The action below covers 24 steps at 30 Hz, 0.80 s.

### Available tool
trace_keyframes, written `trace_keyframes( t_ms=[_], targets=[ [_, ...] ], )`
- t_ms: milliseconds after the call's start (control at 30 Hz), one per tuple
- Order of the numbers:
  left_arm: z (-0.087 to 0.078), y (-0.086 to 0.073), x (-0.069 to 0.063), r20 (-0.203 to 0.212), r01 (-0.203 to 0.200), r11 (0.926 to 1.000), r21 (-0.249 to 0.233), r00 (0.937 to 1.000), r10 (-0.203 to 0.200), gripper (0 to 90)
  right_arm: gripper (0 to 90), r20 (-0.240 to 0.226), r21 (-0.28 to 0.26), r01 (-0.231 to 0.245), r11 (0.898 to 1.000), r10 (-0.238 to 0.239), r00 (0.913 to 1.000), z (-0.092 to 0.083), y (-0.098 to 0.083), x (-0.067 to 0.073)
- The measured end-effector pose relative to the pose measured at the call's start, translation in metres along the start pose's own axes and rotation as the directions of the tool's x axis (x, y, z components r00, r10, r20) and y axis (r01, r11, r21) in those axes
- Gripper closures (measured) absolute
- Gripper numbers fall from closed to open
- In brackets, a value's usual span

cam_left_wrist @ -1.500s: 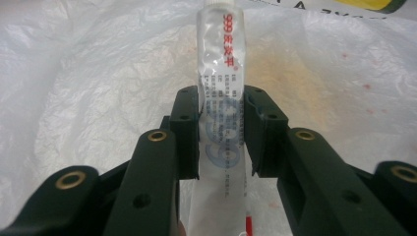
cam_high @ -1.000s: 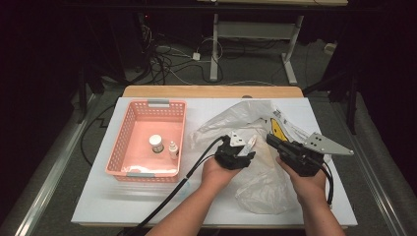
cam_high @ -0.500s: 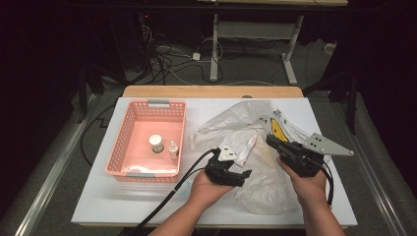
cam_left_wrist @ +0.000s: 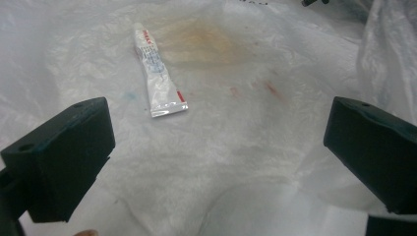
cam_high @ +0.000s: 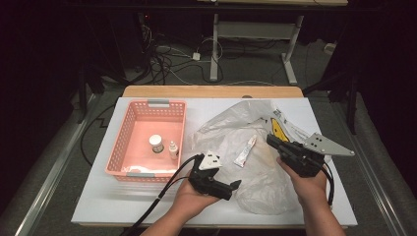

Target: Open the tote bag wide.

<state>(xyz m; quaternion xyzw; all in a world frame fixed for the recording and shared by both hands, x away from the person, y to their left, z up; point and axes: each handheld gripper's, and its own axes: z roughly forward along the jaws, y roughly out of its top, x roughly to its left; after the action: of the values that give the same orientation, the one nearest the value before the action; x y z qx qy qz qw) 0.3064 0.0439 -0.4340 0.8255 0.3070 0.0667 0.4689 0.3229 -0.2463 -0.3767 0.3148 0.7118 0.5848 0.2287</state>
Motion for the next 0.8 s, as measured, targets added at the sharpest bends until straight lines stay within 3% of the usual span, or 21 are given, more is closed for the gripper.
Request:
trace_keyframes(
  t_ms=[267, 567, 800],
  targets=[
    [-0.035, -0.009, 0.012, -0.058, -0.008, 0.9999, -0.015, 0.9983, 0.007, 0.0, 90.0, 0.004, 0.006, 0.004, 1.000, -0.004, 1.0000, 0.000, 0.000, 0.000],
    [-0.064, -0.021, 0.033, -0.112, 0.034, 0.9988, -0.036, 0.9929, -0.038, 0.0, 90.0, 0.000, 0.013, -0.003, 1.000, 0.003, 1.0000, 0.003, -0.002, 0.002],
    [-0.086, -0.028, 0.050, -0.181, 0.056, 0.9969, -0.055, 0.9813, -0.065, 0.0, 90.0, -0.001, 0.011, 0.001, 1.000, -0.001, 1.0000, 0.002, -0.002, 0.000]
  ],
)
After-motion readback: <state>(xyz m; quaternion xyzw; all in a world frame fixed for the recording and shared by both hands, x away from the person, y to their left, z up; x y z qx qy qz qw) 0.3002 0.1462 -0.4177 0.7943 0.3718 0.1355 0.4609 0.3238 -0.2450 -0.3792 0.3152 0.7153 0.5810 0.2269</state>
